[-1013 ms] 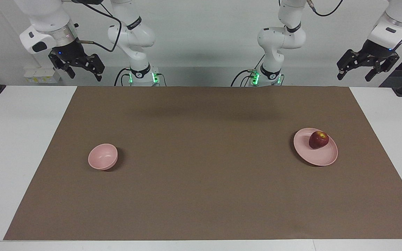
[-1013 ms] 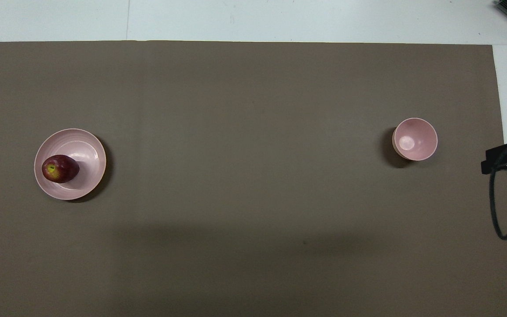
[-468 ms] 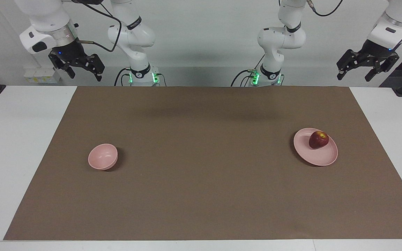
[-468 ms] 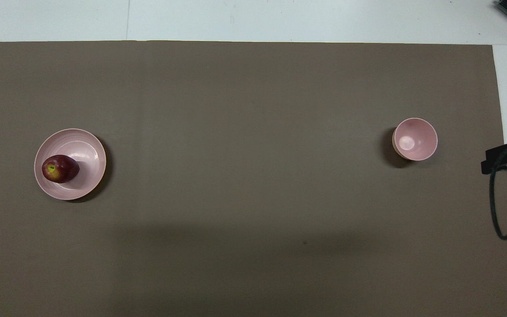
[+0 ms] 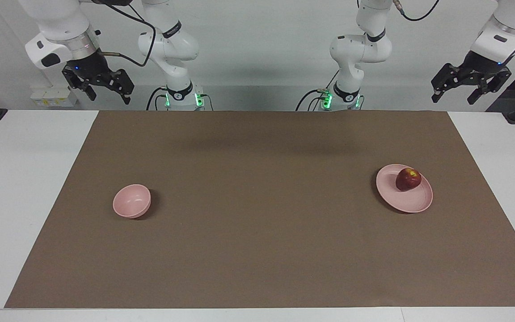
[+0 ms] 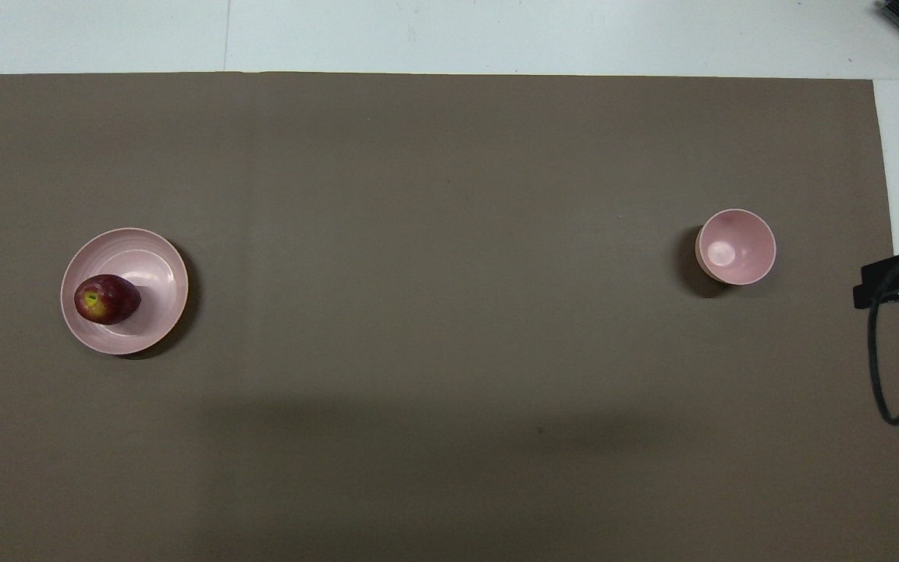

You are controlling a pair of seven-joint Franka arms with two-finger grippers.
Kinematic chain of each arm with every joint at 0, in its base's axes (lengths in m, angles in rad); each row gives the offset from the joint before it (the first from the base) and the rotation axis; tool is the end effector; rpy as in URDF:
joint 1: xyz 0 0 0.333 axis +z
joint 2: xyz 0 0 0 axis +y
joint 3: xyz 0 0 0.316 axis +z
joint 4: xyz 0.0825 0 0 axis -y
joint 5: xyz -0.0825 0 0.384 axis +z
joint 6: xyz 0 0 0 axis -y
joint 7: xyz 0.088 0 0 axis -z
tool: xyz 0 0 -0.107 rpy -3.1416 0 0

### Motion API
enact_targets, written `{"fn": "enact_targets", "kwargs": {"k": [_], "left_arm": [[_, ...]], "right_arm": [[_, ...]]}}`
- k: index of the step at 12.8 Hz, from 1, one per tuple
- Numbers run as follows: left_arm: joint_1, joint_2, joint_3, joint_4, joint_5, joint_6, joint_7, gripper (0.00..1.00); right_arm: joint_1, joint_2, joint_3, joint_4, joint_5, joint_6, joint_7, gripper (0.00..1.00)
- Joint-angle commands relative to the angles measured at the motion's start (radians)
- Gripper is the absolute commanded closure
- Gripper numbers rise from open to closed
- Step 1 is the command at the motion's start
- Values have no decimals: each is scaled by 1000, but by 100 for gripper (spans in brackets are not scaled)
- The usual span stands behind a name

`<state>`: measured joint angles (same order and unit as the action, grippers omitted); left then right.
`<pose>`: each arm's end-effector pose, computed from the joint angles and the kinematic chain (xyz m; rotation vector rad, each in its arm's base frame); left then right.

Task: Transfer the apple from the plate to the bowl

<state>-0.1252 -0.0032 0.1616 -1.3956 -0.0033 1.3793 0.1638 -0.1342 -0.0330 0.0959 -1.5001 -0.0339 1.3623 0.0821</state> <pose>0.5310 0.0191 0.6904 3.1300 -0.2006 -0.0199 0.5213 -0.0231 0.6577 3.0923 -0.1949 -0.1615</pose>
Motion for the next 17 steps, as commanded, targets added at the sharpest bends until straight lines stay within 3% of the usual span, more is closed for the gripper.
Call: {"fn": "enact_targets", "kwargs": {"k": [1, 9, 14, 17], "left_arm": [[1, -26, -4, -31, -6, 10, -7, 0], [6, -35, -2, -62, -7, 87, 7, 0], [29, -47, -2, -201, -11, 217, 46, 0], [33, -46, -1, -331, -15, 376, 53, 0]], "right_arm": [[-10, -16, 2, -12, 20, 0, -4, 0], [-10, -16, 2, -12, 20, 0, -4, 0], [-10, -16, 2, -12, 20, 0, -4, 0], [-10, -16, 2, -12, 20, 0, -4, 0]]}}
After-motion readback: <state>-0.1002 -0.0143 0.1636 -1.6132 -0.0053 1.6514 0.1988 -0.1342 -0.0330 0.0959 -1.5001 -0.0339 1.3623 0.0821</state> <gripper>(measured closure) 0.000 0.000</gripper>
